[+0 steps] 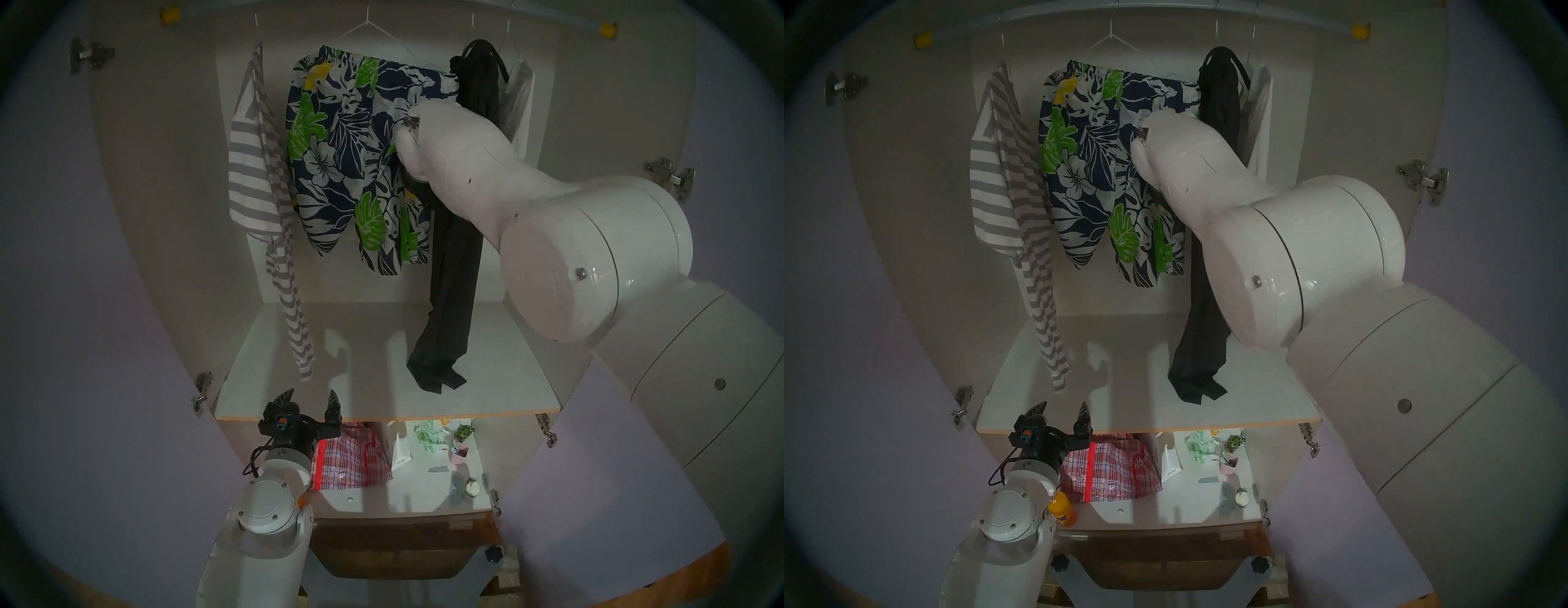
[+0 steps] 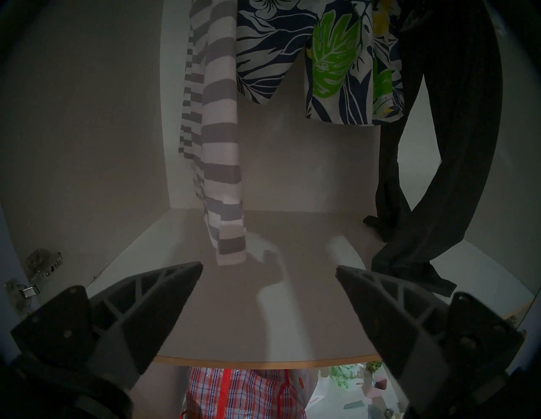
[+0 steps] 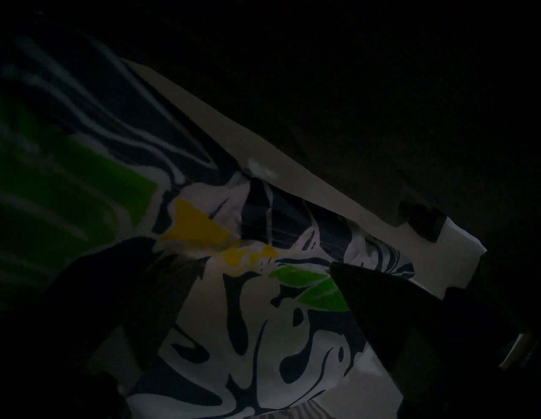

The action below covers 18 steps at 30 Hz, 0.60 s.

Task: Move and arrange clothes and pants in the wardrobe

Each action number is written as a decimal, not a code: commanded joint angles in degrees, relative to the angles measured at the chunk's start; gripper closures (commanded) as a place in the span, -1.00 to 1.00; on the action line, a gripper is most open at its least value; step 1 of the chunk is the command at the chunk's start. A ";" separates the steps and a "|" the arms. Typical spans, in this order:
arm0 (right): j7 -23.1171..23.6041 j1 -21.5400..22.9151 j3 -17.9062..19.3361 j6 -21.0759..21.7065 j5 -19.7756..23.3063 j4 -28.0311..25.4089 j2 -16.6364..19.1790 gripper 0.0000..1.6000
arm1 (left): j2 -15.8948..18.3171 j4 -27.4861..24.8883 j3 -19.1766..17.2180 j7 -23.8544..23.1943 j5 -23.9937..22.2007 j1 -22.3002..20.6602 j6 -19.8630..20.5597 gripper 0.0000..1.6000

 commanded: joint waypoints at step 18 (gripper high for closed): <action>1.20 3.31 0.91 -1.13 0.02 0.01 7.43 -1.00 | 0.00 -0.29 0.19 0.28 0.02 -1.06 -0.39 -1.00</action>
